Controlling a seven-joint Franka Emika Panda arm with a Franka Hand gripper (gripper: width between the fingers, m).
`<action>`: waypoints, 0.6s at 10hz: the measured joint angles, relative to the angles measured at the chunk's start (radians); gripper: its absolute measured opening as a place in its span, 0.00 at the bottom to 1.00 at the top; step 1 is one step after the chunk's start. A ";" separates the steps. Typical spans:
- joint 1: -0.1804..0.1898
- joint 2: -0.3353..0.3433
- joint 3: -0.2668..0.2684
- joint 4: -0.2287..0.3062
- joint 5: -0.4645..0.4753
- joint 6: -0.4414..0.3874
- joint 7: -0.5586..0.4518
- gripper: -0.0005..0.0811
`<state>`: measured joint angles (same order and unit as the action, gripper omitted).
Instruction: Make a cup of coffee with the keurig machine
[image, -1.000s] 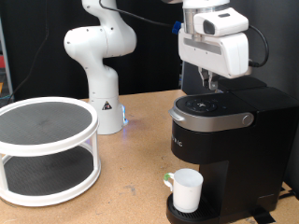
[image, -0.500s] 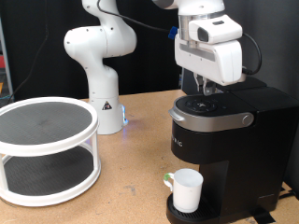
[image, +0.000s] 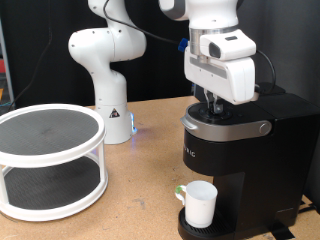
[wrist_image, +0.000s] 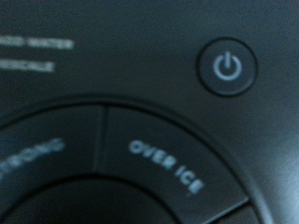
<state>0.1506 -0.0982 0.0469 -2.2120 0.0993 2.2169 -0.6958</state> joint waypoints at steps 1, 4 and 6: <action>0.000 0.005 0.000 -0.002 0.000 0.016 0.000 0.01; 0.000 0.008 0.001 -0.002 0.000 0.029 0.000 0.01; 0.000 0.014 0.000 0.009 -0.001 0.002 0.004 0.01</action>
<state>0.1504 -0.0847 0.0473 -2.2027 0.0979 2.2191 -0.6913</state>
